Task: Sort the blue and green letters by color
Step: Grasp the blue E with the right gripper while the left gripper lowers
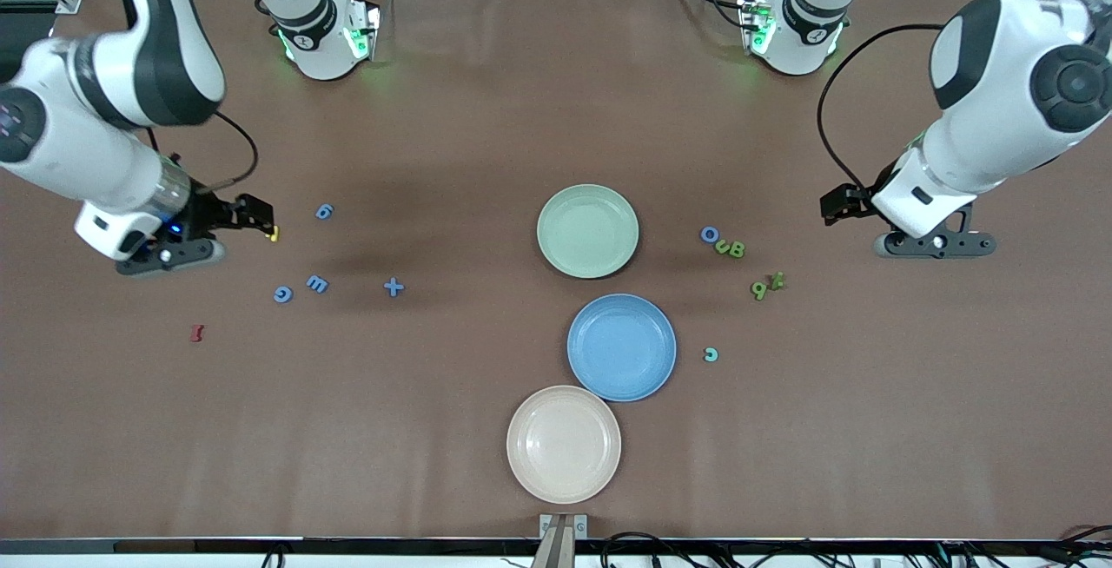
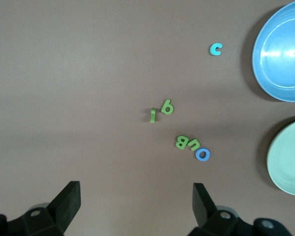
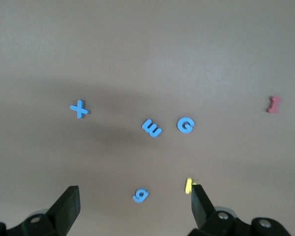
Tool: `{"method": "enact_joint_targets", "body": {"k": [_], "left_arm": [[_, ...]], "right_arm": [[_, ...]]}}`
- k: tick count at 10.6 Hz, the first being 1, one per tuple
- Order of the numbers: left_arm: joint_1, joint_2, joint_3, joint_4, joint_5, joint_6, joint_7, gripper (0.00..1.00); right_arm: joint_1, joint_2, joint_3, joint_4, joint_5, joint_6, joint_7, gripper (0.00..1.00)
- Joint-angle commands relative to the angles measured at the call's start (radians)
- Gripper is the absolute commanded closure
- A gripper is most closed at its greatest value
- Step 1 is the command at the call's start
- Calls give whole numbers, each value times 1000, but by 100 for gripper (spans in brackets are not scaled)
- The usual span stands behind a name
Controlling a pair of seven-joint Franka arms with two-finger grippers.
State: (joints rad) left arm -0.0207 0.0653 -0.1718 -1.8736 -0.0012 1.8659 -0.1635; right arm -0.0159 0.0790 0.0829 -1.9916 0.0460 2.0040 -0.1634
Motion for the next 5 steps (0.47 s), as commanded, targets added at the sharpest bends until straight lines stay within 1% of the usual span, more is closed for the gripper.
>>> {"method": "enact_joint_targets", "body": {"k": [1,2,3,4,5], "left_arm": [[15,-33,0,-139,-17,132,12,0],[15,-28,0,-177,-17,178,12,0],[13,-27,0,-214,-17,226,12,0],[13,-27,-1,-243,-17,263,12,0],[8,-24,-1,-252,-17,271,12,0]], "right_arm": [[22,119,0,4,0,97,-114,3],[30,145,0,-13,-32,148,-160,2],[34,157,1,-62,-93,245,-189,2],[36,185,1,-94,-130,322,-221,2],[37,215,1,-95,-132,335,-264,2]]}}
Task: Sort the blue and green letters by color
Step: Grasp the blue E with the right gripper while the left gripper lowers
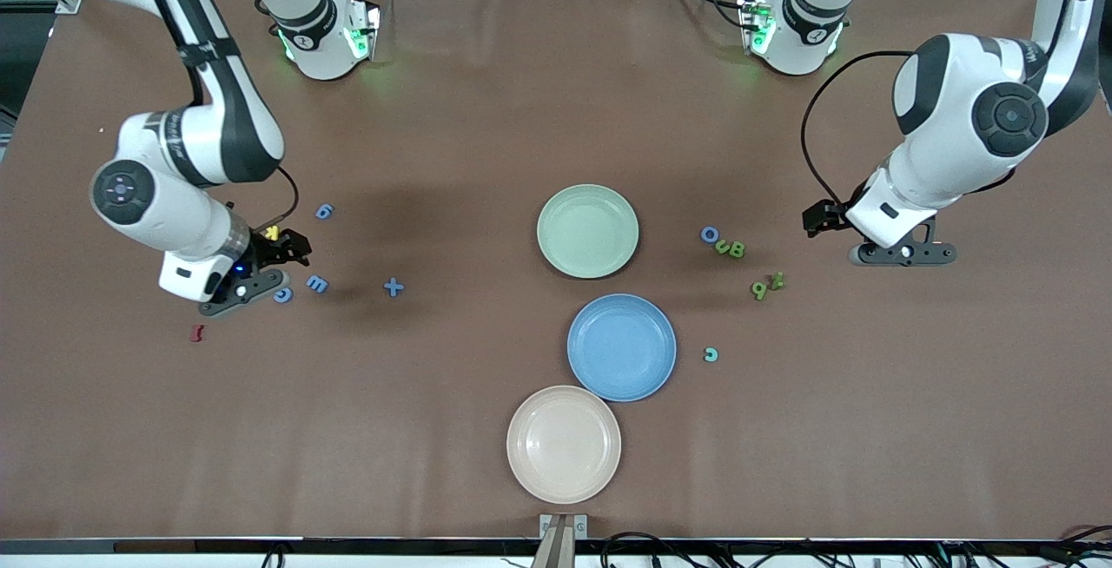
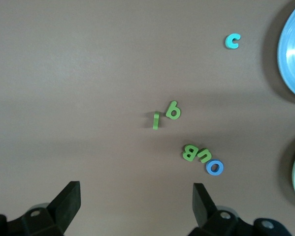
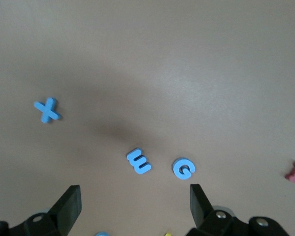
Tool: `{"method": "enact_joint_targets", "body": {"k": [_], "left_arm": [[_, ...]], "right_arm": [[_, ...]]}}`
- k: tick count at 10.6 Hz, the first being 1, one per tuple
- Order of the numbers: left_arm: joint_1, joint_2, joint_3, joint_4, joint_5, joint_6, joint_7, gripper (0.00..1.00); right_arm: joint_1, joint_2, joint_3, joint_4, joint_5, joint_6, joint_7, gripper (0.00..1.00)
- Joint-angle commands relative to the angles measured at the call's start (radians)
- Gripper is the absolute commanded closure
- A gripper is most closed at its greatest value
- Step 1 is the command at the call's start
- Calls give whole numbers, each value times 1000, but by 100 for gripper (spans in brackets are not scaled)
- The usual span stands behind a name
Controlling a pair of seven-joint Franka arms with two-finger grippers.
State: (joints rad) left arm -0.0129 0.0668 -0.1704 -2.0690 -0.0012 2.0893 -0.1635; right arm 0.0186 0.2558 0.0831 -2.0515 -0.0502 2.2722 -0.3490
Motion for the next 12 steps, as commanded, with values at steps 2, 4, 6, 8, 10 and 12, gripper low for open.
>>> {"method": "enact_joint_targets", "body": {"k": [2,4,6,8,10,12], "left_arm": [[-5,2,-3,-85,-16,92,12,0],[-5,7,-3,-115,-11,136,12,0],[-5,18,-3,-128,-8,161,12,0],[-7,31,-8,-129,-8,176,12,0],[-7,47,-8,-131,-6,195,10,0],[-9,56,-8,-132,-6,204,10,0]], "right_arm": [[1,78,0,-39,-36,124,-201,4],[-3,89,0,-102,-36,214,-258,5],[-3,108,0,-160,-36,329,-297,12],[-8,126,0,-160,-37,334,-306,13],[-8,138,-2,-162,-39,342,-308,14],[-8,143,-2,-161,-40,345,-318,16]]}}
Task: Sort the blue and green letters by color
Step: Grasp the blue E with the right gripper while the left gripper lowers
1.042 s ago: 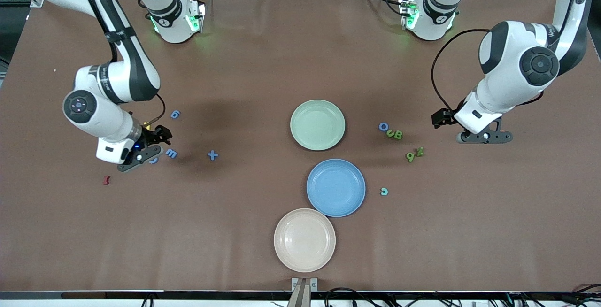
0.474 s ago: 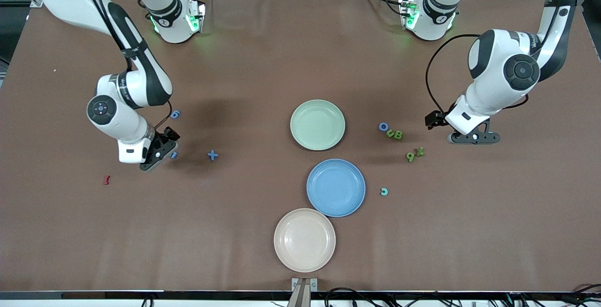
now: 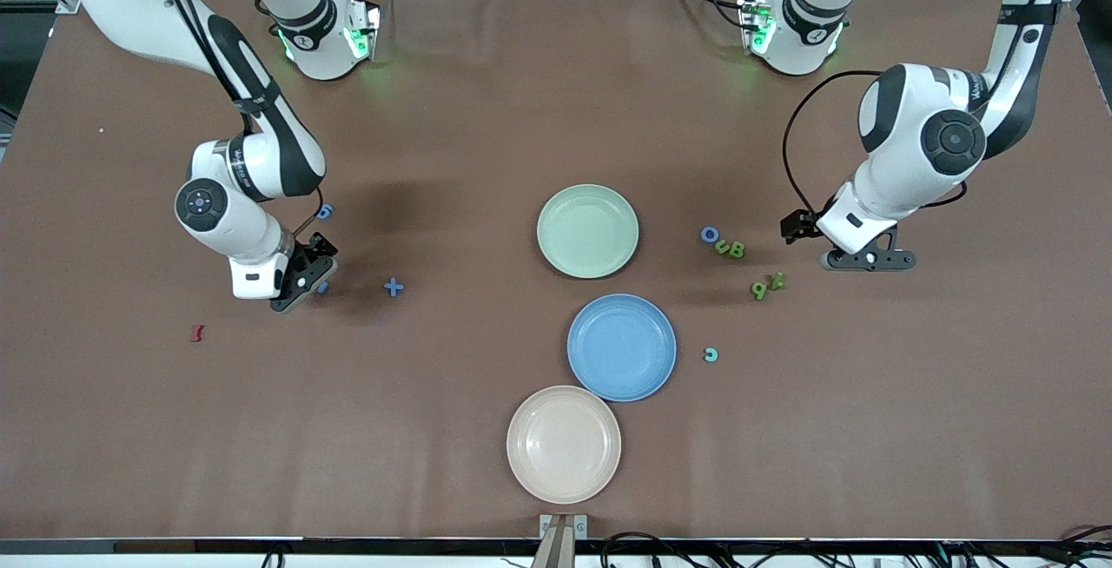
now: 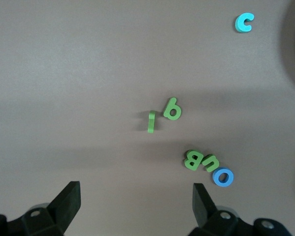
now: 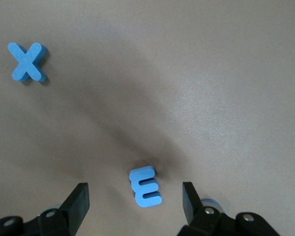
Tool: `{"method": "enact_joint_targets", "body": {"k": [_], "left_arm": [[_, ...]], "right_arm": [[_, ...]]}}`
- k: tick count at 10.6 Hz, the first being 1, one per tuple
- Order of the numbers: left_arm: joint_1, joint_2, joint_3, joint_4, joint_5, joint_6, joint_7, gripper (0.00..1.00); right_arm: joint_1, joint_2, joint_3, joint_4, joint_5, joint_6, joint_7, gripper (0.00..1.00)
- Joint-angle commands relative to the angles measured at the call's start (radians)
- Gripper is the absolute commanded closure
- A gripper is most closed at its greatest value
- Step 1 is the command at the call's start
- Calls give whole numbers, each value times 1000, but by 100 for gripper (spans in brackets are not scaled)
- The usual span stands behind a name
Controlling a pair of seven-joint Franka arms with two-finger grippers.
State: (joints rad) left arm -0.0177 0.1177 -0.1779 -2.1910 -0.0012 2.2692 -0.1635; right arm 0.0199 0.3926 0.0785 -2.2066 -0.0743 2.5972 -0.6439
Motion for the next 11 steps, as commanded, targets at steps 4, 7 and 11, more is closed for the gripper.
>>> {"method": "enact_joint_targets", "body": {"k": [4,7,11], "left_arm": [[-2,17,0,-10,-6,35,10,0],[-2,22,0,-10,-6,36,10,0],[8,17,0,-4,-6,36,7,0]], "right_arm": [[-11,22,-2,-4,-16,27,-25,19],[-15,26,-2,-4,-16,35,-31,21],[-15,42,-6,-5,-16,52,-33,27]]}}
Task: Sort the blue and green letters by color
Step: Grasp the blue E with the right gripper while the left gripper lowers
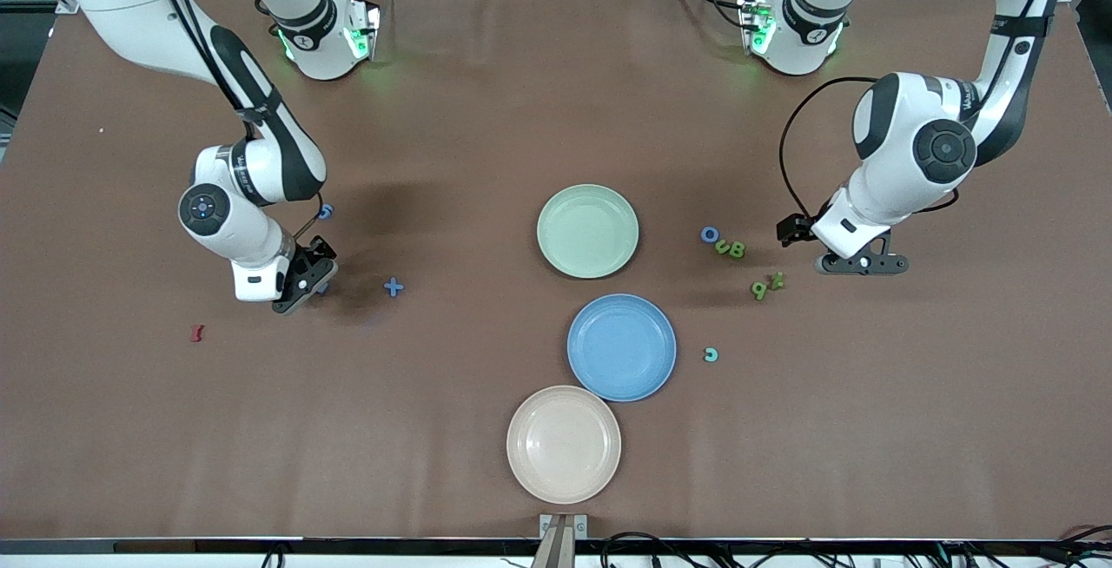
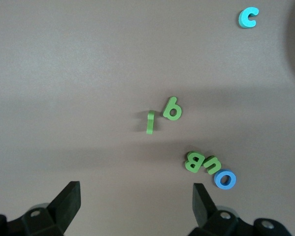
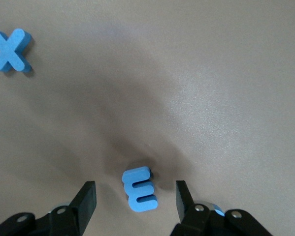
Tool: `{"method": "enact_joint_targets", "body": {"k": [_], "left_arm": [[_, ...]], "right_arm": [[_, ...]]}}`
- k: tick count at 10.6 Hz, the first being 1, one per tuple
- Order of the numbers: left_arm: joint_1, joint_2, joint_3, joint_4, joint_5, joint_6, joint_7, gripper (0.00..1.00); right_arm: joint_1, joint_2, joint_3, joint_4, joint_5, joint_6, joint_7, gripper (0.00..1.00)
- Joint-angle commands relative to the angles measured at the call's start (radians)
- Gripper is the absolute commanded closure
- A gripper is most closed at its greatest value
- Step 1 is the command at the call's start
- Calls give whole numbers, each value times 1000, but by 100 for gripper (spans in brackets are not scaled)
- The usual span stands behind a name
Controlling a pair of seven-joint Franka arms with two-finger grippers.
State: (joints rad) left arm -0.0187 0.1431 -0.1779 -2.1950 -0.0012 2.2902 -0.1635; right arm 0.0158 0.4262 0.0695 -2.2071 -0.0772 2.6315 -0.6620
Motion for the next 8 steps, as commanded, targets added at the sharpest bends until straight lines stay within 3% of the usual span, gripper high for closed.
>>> {"method": "enact_joint_targets", "body": {"k": [1,4,8], "left_arm": [[17,6,3,6,-8,15,7,0],[36,124,3,93,-14,17,-52,0],[80,130,6,112,-13,15,-93,0]], "right_arm": [[-11,11,3,-3,-13,21,-14,28],[-11,22,-8,-3,-12,27,-13,36],[-11,28,-10,-3,-12,31,-13,84]]}}
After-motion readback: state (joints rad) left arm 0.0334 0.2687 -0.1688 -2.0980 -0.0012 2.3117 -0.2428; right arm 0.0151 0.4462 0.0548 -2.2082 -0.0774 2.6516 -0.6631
